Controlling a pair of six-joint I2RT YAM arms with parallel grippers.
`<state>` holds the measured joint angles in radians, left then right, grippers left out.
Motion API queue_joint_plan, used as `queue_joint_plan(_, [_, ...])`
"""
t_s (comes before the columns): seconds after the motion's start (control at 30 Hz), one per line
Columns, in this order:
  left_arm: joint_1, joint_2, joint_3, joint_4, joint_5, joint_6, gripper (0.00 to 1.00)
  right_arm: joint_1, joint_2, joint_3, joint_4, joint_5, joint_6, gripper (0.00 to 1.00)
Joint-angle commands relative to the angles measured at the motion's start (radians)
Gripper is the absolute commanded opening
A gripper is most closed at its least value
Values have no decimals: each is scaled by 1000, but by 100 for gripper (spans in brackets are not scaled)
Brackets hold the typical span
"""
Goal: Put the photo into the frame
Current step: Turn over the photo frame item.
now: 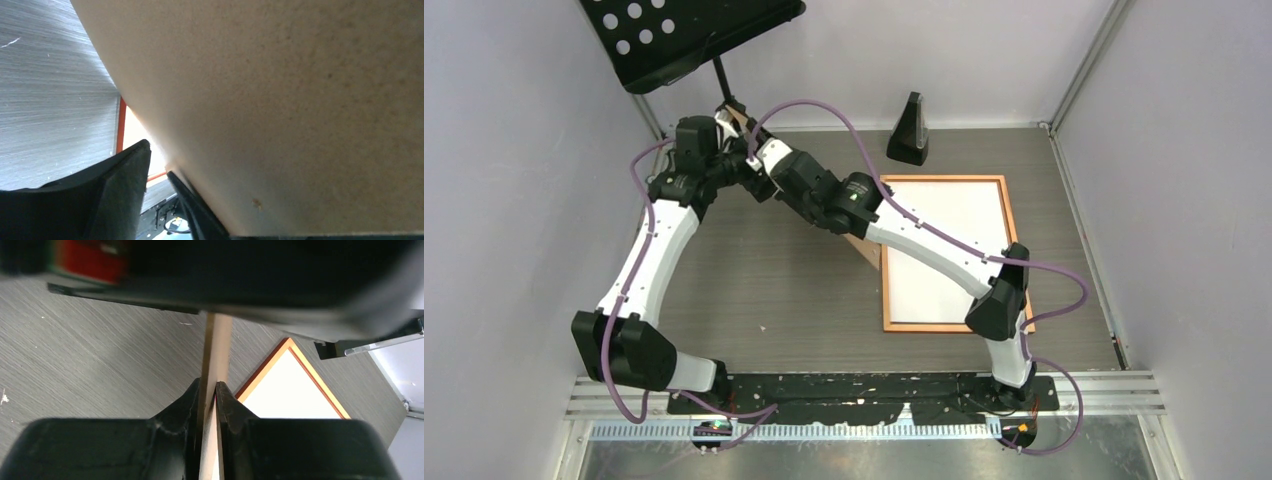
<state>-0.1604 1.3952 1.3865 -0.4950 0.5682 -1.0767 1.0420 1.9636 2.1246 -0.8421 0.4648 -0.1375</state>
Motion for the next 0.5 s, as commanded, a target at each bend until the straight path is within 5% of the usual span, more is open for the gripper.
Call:
queue_joint_plan(0.0, [-16,-24,-4,88,-2,-14,76,42,13,35,41,-9,-6,19])
queue_joint_plan(0.47, [-14,-38,-41,154,37,-35,29,46,-17,27,47,13,-8,24])
